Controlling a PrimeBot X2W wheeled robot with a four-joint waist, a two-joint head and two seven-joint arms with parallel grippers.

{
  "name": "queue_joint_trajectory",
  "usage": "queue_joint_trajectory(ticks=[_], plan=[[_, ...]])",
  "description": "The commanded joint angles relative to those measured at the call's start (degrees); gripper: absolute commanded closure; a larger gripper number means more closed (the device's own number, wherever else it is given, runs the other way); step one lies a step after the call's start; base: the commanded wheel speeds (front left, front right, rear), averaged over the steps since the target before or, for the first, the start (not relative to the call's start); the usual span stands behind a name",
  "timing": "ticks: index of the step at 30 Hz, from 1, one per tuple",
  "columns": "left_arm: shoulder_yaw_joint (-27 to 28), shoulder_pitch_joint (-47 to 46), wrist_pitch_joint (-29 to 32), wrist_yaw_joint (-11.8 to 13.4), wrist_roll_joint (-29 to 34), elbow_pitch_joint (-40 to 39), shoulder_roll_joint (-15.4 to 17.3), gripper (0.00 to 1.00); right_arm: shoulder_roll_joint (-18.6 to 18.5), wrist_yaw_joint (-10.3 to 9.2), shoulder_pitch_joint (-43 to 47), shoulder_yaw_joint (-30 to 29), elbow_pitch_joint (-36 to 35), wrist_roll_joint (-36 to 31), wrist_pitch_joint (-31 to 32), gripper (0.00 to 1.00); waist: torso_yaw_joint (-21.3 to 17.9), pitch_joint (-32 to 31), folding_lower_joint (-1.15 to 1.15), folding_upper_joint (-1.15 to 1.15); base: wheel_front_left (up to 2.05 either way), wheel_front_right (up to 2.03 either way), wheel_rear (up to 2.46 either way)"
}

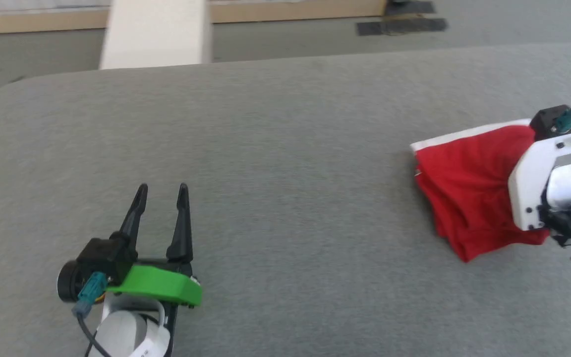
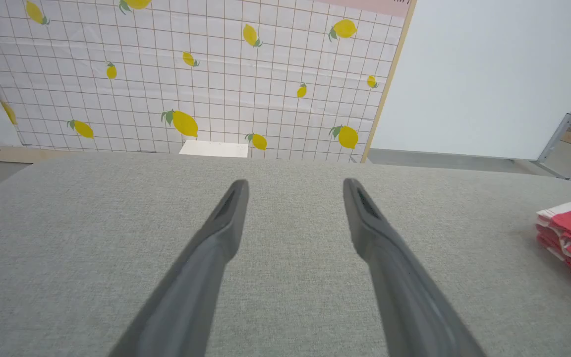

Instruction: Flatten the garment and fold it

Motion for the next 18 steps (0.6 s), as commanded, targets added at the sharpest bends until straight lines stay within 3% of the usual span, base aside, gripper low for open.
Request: queue_joint_trajectory(ticks=[1, 10, 18], plan=[[-0.1, -1.4, -0.2, -0.4, 0.9, -0.3, 0.1, 0.0, -1.0, -0.08, -0.8, 0.5, 0.1, -1.3, -1.4, 1.0, -7.4, 2.9, 0.0, 0.0, 0.0, 0.0, 0.0], [-1.2, -5.5, -0.2, -1.0, 3.0, -1.9, 3.2, 0.0, -4.2, -0.08, -5.5, -1.4, 4.8, -11.5, -13.1, 1.0, -15.3, 10.2, 0.0, 0.0, 0.0, 0.0, 0.0], [-1.5, -8.4, 1.1, -1.2, 3.9, -4.8, 7.0, 0.0, -4.0, -0.08, -11.7, -6.1, 10.7, -19.1, -22.7, 1.0, -16.5, 17.2, 0.0, 0.0, 0.0, 0.0, 0.0]])
